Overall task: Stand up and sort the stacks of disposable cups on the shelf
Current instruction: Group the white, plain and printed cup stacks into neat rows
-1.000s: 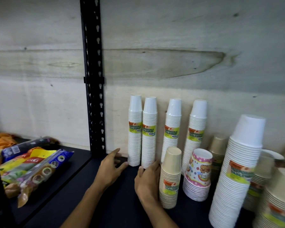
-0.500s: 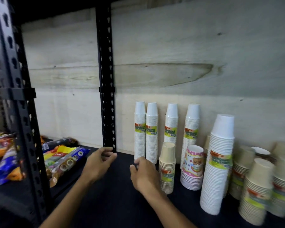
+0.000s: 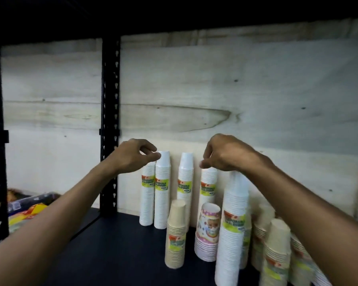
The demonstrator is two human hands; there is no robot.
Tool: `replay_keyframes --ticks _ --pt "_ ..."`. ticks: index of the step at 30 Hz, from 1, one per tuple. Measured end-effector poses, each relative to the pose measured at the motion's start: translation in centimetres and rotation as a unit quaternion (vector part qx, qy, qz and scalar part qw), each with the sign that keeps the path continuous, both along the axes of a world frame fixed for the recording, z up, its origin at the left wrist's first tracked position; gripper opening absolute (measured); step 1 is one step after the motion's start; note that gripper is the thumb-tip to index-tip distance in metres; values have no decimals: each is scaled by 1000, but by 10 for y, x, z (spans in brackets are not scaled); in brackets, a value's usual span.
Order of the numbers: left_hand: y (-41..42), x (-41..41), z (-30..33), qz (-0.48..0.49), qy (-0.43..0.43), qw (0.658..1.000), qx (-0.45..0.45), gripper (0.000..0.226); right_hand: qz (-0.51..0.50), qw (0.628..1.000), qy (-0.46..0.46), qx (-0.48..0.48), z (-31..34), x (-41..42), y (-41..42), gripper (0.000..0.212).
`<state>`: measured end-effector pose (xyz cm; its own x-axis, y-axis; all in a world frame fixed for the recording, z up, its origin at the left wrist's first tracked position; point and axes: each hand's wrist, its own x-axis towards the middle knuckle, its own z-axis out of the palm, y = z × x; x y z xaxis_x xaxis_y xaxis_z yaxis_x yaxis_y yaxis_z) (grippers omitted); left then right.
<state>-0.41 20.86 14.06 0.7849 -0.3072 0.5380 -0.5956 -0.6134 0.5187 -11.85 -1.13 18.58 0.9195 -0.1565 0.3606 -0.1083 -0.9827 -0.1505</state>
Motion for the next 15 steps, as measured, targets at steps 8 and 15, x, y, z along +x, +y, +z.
replay_keyframes --ticks 8,15 --pt "-67 38 12 -55 21 991 123 43 80 993 86 33 24 32 -83 45" --pt "-98 70 15 -67 44 981 176 52 131 973 136 132 11 80 -112 52"
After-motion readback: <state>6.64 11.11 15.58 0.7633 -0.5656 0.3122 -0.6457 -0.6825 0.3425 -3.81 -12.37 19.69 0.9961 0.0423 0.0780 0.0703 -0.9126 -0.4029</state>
